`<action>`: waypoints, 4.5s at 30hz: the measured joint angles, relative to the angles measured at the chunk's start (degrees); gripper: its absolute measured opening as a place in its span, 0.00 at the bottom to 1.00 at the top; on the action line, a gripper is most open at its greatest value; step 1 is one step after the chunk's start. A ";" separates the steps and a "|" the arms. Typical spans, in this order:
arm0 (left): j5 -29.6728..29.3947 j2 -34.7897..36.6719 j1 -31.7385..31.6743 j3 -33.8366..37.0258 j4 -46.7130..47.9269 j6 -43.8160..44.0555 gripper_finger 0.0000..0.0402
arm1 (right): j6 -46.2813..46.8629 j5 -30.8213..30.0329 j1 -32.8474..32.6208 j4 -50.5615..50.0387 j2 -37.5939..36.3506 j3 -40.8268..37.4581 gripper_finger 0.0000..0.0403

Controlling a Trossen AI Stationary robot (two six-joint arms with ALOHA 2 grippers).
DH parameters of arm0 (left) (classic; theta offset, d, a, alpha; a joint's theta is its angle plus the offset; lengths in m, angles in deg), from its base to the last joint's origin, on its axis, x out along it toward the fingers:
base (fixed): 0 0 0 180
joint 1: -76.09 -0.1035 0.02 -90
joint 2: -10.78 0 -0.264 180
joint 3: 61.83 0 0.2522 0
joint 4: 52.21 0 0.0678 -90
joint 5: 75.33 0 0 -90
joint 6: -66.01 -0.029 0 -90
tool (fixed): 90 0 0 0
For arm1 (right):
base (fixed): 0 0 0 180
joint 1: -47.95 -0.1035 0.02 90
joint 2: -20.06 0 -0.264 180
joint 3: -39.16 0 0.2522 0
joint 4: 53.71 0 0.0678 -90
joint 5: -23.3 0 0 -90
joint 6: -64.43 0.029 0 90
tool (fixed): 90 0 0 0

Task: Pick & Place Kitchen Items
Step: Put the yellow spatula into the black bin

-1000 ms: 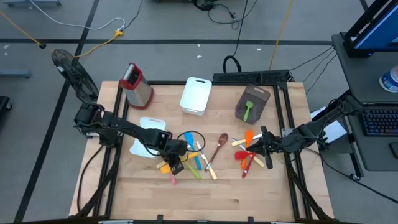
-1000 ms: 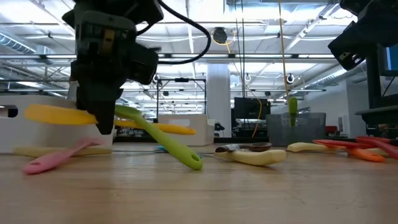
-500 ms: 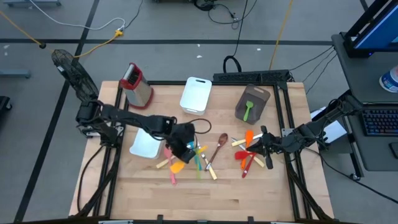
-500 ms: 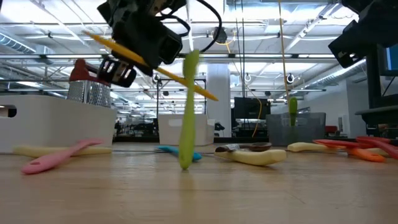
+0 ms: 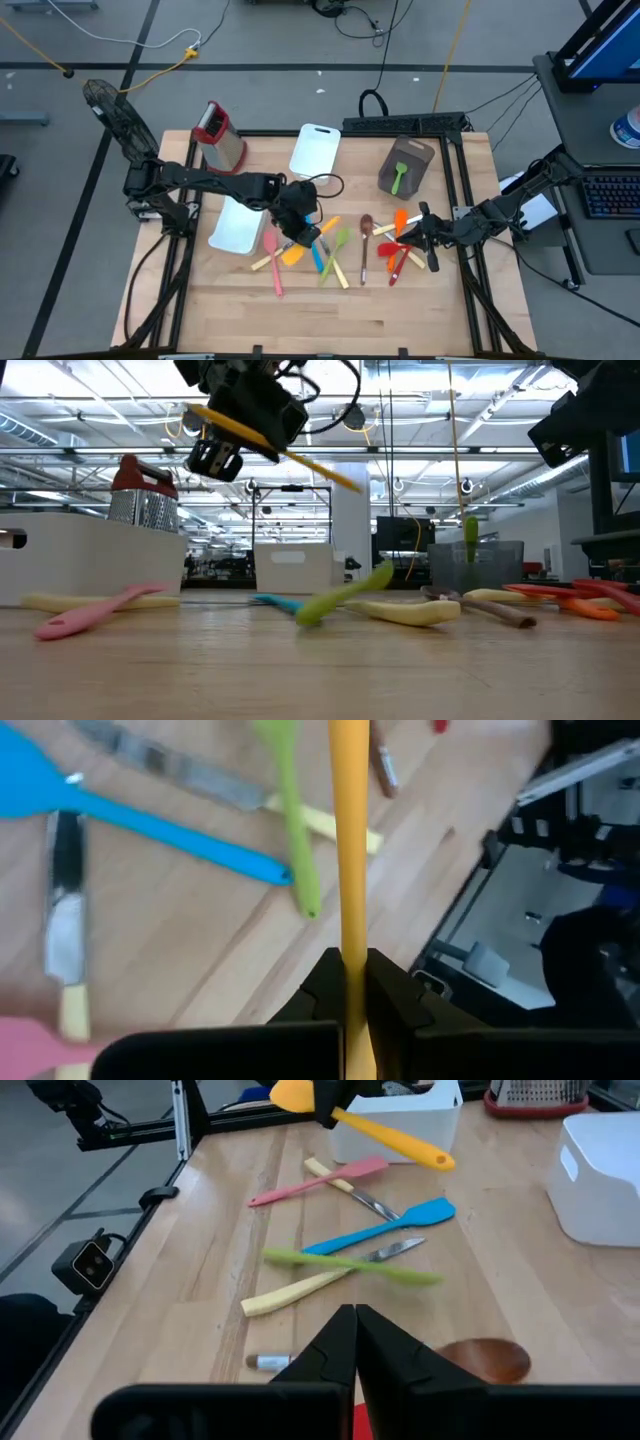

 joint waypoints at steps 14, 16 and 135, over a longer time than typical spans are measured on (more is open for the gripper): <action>-6.72 -0.07 2.99 -3.55 -14.75 -22.36 0.02 | -17.44 4.46 0.20 21.00 5.94 0.00 0.01; -9.67 -0.07 3.18 -3.55 -16.82 -25.95 0.02 | -20.14 4.40 0.23 23.33 6.99 0.00 0.01; -21.36 -6.10 2.50 -3.56 -10.82 -22.99 0.19 | -92.43 -44.02 12.02 43.70 66.97 25.00 0.00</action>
